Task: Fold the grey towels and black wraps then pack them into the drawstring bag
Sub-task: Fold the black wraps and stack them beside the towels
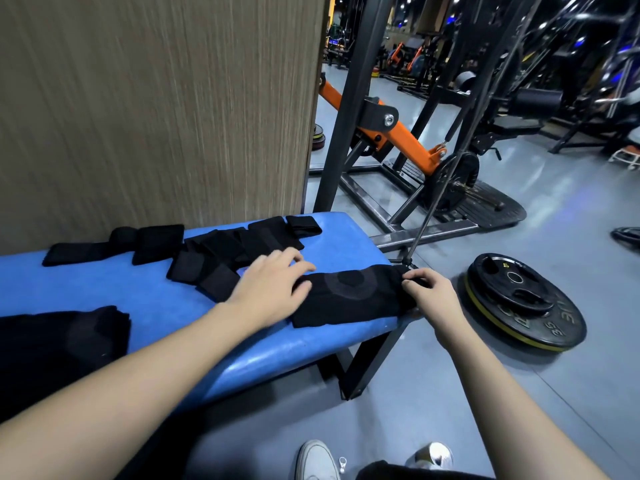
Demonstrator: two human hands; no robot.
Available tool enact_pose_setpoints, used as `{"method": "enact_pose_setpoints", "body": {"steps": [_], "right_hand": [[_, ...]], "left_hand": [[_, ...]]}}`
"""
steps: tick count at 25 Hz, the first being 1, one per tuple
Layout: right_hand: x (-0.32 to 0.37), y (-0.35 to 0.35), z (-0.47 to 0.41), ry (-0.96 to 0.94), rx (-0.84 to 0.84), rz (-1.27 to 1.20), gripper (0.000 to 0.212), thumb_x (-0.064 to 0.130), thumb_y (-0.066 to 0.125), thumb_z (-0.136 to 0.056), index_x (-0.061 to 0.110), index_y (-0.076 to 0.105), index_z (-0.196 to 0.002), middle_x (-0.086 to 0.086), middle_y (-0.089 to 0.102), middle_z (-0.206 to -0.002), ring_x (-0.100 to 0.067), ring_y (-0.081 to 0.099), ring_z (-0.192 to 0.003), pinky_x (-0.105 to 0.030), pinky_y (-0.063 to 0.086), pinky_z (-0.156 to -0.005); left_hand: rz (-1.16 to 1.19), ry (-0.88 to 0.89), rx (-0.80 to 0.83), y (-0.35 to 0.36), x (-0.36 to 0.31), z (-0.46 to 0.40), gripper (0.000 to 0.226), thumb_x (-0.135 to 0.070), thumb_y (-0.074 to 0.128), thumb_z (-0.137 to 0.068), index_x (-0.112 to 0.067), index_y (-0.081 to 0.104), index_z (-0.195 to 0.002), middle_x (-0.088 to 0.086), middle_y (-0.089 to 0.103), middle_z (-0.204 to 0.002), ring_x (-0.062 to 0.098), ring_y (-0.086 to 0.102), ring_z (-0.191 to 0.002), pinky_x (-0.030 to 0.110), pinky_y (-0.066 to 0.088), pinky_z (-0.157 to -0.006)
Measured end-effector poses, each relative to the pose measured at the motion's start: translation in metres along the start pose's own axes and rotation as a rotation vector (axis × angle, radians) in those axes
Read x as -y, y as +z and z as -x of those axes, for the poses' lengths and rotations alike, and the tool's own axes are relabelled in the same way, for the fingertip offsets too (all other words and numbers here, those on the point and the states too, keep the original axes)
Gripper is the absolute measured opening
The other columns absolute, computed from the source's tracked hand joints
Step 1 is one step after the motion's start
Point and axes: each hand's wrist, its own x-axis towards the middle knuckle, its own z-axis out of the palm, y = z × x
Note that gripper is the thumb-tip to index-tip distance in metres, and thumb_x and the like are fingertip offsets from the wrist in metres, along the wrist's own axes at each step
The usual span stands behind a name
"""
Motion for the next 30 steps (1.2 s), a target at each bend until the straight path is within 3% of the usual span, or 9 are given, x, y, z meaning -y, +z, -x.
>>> {"method": "enact_pose_setpoints", "body": {"steps": [2,7,13,17,20,22,24,26,30], "right_hand": [[0.004,-0.002,0.004,0.01,0.054,0.001,0.009,0.008,0.062,-0.087,0.01,0.069,-0.083,-0.003,0.066,-0.08,-0.02,0.057,-0.071,-0.033,0.049,-0.053],[0.005,-0.008,0.011,0.041,0.25,0.13,0.014,0.012,0.064,-0.088,0.021,0.069,-0.098,-0.003,0.059,-0.077,-0.017,0.051,-0.057,-0.031,0.047,-0.048],[-0.002,-0.009,0.008,-0.039,0.267,0.157,0.036,-0.007,0.051,-0.087,0.02,0.07,-0.101,-0.009,0.049,-0.072,-0.017,0.051,-0.05,-0.033,0.051,-0.049],[-0.007,-0.01,0.005,-0.035,0.244,0.191,0.038,-0.005,0.047,-0.087,0.021,0.07,-0.102,-0.008,0.048,-0.071,-0.022,0.051,-0.054,-0.038,0.05,-0.055],[-0.007,-0.009,0.007,-0.041,0.26,0.154,0.029,0.002,0.055,-0.091,0.023,0.071,-0.103,-0.007,0.049,-0.073,-0.022,0.051,-0.058,-0.036,0.048,-0.054],[-0.003,-0.007,0.009,-0.04,0.246,0.109,0.023,0.005,0.061,-0.092,0.023,0.07,-0.104,-0.005,0.048,-0.074,-0.018,0.049,-0.056,-0.032,0.046,-0.049],[0.001,-0.003,0.01,-0.038,0.226,0.097,0.024,0.003,0.061,-0.09,0.022,0.07,-0.102,-0.006,0.049,-0.076,-0.016,0.047,-0.054,-0.028,0.044,-0.047],[0.007,0.001,0.012,-0.043,0.201,0.096,0.029,-0.001,0.059,-0.088,0.023,0.071,-0.1,-0.006,0.054,-0.08,-0.018,0.049,-0.059,-0.028,0.044,-0.049],[0.031,0.012,0.019,-0.144,0.164,0.057,0.035,-0.005,0.054,-0.085,0.023,0.071,-0.097,-0.001,0.064,-0.091,-0.018,0.056,-0.066,-0.029,0.047,-0.054]], "left_hand": [[0.075,-0.057,0.093,0.006,-0.01,0.022,0.055,-0.062,0.027,-0.092,-0.037,0.053,-0.134,-0.012,0.047,-0.131,0.013,0.047,-0.119,0.032,0.036,-0.1],[0.086,-0.075,0.09,0.013,0.003,0.05,0.043,-0.048,0.044,-0.097,-0.036,0.05,-0.138,-0.014,0.04,-0.146,0.01,0.036,-0.136,0.031,0.027,-0.11],[0.059,-0.149,0.103,0.012,0.013,0.067,0.072,-0.061,0.009,-0.087,-0.037,0.039,-0.148,-0.019,0.029,-0.157,0.005,0.022,-0.146,0.03,0.018,-0.115],[0.069,-0.177,0.16,0.015,0.017,0.068,0.055,-0.05,0.014,-0.102,-0.039,0.018,-0.155,-0.021,0.008,-0.163,0.005,0.009,-0.149,0.031,0.011,-0.117],[0.085,-0.164,0.184,0.015,0.016,0.071,0.067,-0.056,0.0,-0.093,-0.038,0.012,-0.157,-0.02,0.002,-0.164,0.005,0.003,-0.15,0.033,0.009,-0.12],[0.126,-0.171,0.158,0.017,0.015,0.073,0.065,-0.057,0.006,-0.094,-0.038,0.017,-0.156,-0.019,0.005,-0.164,0.005,0.005,-0.15,0.033,0.008,-0.121],[0.18,-0.196,0.074,0.018,0.016,0.073,0.052,-0.048,0.03,-0.101,-0.037,0.031,-0.152,-0.015,0.02,-0.159,0.007,0.016,-0.147,0.032,0.013,-0.121],[0.205,-0.213,-0.009,0.019,0.016,0.075,0.046,-0.044,0.043,-0.099,-0.036,0.044,-0.144,-0.014,0.036,-0.143,0.01,0.031,-0.136,0.028,0.023,-0.115],[0.217,-0.226,-0.045,0.017,0.016,0.076,0.043,-0.046,0.047,-0.097,-0.036,0.049,-0.139,-0.017,0.038,-0.119,0.008,0.034,-0.113,0.023,0.027,-0.105]]}}
